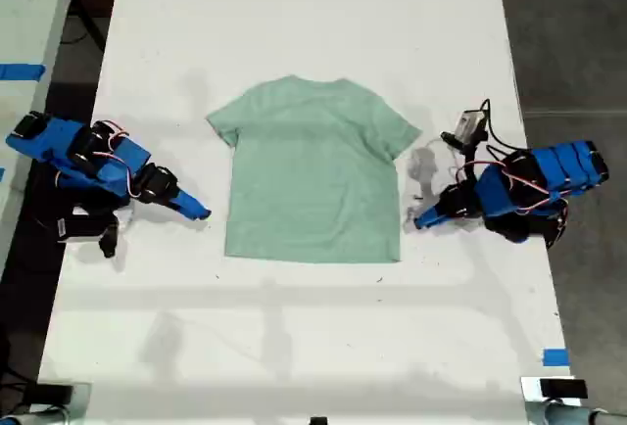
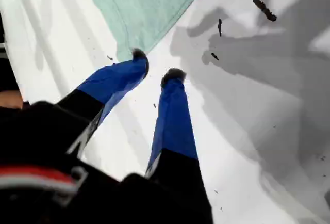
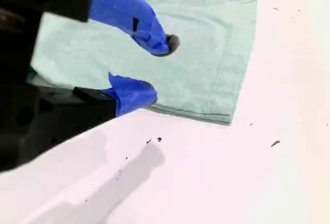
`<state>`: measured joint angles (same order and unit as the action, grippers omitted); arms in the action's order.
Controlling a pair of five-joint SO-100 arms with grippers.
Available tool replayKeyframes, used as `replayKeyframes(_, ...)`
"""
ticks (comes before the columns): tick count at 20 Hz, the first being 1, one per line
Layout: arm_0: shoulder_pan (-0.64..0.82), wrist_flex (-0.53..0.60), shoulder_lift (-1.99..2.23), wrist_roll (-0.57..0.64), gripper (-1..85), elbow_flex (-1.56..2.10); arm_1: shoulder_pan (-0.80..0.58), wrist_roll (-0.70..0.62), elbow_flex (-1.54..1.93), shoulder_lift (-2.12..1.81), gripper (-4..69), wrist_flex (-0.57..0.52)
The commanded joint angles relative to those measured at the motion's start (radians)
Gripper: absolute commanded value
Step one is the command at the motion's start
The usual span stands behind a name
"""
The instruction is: Fold t shirt
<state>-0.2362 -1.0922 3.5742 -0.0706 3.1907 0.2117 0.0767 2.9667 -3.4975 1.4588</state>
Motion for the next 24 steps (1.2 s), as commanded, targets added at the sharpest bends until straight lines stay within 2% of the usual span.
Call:
replayKeyframes(1,-0.006,-0.002,0.009,0.005,11.5,0.015,-0.344,0.003,-0.008,-0.002,10.2,0.006)
replayKeyframes(3,-0.006,-0.002,0.009,0.005,11.5,0.015,-0.399,0.044,-0.012,-0.003,10.5,0.006)
replayKeyframes(5,-0.006,-0.002,0.009,0.005,11.5,0.015,-0.359,0.006,-0.008,-0.005,11.6,0.002)
replayKeyframes(6,-0.006,-0.002,0.009,0.005,11.5,0.015,-0.316,-0.005,-0.008,-0.006,27.7,-0.012)
replayKeyframes(7,-0.006,-0.002,0.009,0.005,11.5,0.015,-0.276,0.084,-0.015,-0.006,36.0,-0.003)
replayKeyframes(9,-0.006,-0.002,0.009,0.005,11.5,0.015,-0.342,0.19,-0.018,-0.006,35.2,0.005)
replayKeyframes(10,-0.006,-0.002,0.009,0.005,11.5,0.015,-0.344,0.213,-0.015,-0.006,46.1,-0.003)
replayKeyframes(11,-0.006,-0.002,0.009,0.005,11.5,0.015,-0.341,0.209,-0.009,-0.006,50.5,-0.032)
replayKeyframes(14,-0.006,-0.002,0.009,0.005,11.5,0.015,-0.354,0.103,-0.002,0.015,48.3,-0.129)
replayKeyframes(16,-0.006,-0.002,0.009,0.005,11.5,0.015,-0.364,0.074,-0.169,0.258,53.9,-0.075)
replayKeyframes(18,-0.006,-0.002,0.009,0.005,11.5,0.015,-0.368,-0.046,-0.419,0.635,52.6,-0.092)
replayKeyframes(20,-0.006,-0.002,0.009,0.005,11.5,0.015,-0.416,-0.158,-0.692,0.927,52.3,-0.038)
replayKeyframes(22,-0.006,-0.002,0.009,0.005,11.5,0.015,-0.534,-0.259,-0.853,1.058,27.2,0.02)
replayKeyframes(24,-0.006,-0.002,0.009,0.005,11.5,0.015,-0.693,-0.387,-0.928,1.118,28.3,0.035)
